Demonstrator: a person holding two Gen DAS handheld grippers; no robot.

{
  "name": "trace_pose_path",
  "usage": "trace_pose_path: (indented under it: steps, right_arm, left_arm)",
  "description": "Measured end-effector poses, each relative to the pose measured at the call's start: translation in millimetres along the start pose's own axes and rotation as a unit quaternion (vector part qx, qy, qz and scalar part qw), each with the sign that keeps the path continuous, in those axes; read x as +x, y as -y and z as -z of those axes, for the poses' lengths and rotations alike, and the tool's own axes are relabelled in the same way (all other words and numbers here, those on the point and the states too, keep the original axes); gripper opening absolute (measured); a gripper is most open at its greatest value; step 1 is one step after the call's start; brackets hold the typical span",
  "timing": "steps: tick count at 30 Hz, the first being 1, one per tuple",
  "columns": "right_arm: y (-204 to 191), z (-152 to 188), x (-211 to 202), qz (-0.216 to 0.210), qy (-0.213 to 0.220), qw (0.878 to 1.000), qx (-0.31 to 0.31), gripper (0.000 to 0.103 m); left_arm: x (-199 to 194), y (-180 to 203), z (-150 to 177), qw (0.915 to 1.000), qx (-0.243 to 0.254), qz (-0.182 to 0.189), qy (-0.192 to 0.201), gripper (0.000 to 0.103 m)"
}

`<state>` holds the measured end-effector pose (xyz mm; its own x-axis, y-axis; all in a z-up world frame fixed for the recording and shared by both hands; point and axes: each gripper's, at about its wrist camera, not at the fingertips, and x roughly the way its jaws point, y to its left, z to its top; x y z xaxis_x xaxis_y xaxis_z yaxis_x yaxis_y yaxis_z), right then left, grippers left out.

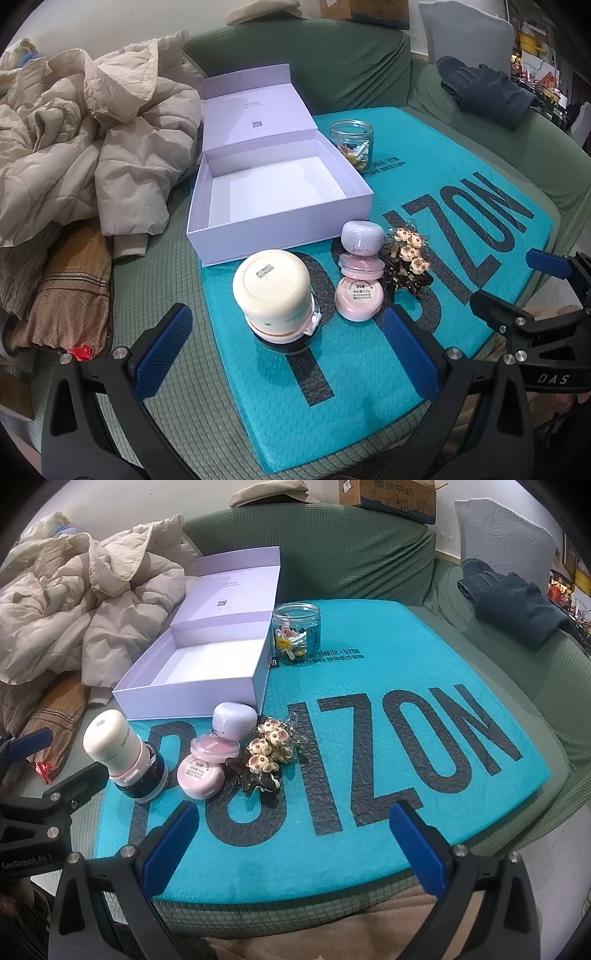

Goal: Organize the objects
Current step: 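Move left tool toward white cream jar while right tool moves toward bear keychain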

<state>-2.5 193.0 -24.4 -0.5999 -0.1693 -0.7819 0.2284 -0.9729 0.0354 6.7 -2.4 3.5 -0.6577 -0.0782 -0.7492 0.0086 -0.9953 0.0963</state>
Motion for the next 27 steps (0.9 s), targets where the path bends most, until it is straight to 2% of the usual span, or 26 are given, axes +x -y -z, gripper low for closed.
trace_pose_path:
  steps: [27]
  right_arm:
    - [-1.3, 1.7, -2.6, 0.006, -0.001, 1.0, -0.003, 0.103]
  left_arm:
    - [-2.6, -0.8, 2.6, 0.9999, -0.006, 0.005, -0.007, 0.103]
